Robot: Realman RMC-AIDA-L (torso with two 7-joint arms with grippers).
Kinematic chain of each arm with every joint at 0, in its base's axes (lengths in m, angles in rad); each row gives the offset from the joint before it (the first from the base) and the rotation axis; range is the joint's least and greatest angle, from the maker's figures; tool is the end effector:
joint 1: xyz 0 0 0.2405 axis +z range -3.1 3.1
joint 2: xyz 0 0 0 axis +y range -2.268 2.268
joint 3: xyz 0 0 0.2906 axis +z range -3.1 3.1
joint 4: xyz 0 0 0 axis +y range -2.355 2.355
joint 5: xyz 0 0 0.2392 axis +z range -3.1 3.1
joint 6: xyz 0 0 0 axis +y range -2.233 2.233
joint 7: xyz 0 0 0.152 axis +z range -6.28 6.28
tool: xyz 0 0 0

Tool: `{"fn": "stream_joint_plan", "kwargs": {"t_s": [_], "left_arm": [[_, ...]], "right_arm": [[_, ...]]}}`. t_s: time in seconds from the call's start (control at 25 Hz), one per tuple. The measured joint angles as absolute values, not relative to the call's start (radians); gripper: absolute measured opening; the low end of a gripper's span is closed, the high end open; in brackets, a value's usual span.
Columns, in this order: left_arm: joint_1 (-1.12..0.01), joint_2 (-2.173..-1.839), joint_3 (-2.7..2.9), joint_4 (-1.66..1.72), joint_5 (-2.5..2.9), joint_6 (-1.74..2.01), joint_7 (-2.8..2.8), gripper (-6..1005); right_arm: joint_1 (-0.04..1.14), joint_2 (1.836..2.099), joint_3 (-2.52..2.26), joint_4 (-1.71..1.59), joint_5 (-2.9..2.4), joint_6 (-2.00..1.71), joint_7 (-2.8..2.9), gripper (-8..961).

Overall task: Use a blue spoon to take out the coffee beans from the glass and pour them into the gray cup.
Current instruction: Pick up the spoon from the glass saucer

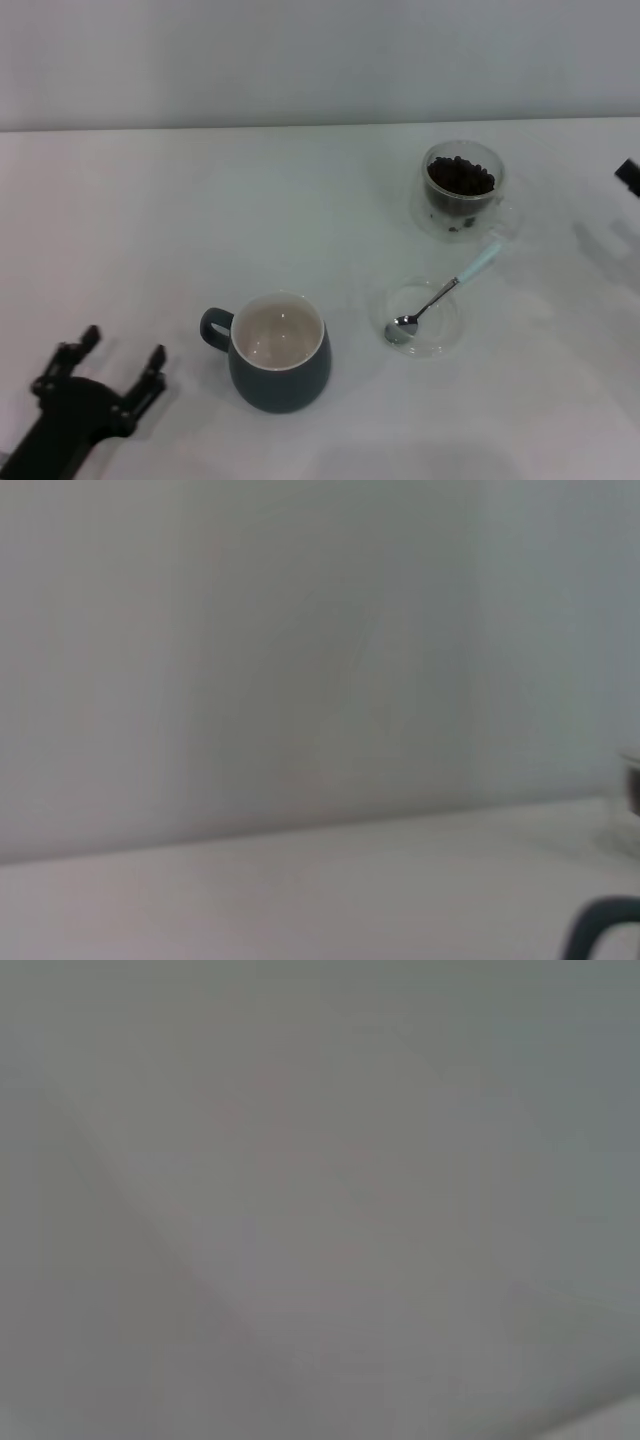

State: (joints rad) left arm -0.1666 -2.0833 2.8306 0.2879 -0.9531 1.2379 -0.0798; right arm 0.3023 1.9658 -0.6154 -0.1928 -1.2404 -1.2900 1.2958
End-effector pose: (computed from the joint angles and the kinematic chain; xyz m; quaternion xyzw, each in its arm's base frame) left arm -0.3836 0.2278 -0.1292 -0.7945 -0.2469 -0.2689 0.4853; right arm 0.4413 0.3165 0.0280 -0.6476 0.4778 0.4364 0.4024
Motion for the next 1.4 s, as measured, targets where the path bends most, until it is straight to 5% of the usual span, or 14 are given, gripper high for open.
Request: {"fn": "stream_joint_plan", "kwargs": {"t_s": [0.2,0.6,1.4], "left_arm": [[-0.137,-2.083,2.830,0.278,-1.024,1.326,-0.080,834],[-0.111,-2.083,2.830,0.275,-1.185,1.438,-0.080,832],[-0.136,-2.081,2.830,0.269,-1.196,1.493,-0.080,827]], "right_arm": [[0.302,1.939,-0.754,-0.183,-1.240,-1.266,1.414,844],[0.342,2.001,-0.901,-0.175,-1.239,-1.151,1.454,845],[0.450,2.013,-0.914,-0.089,-1.228,-1.069,1.456,842]]}}
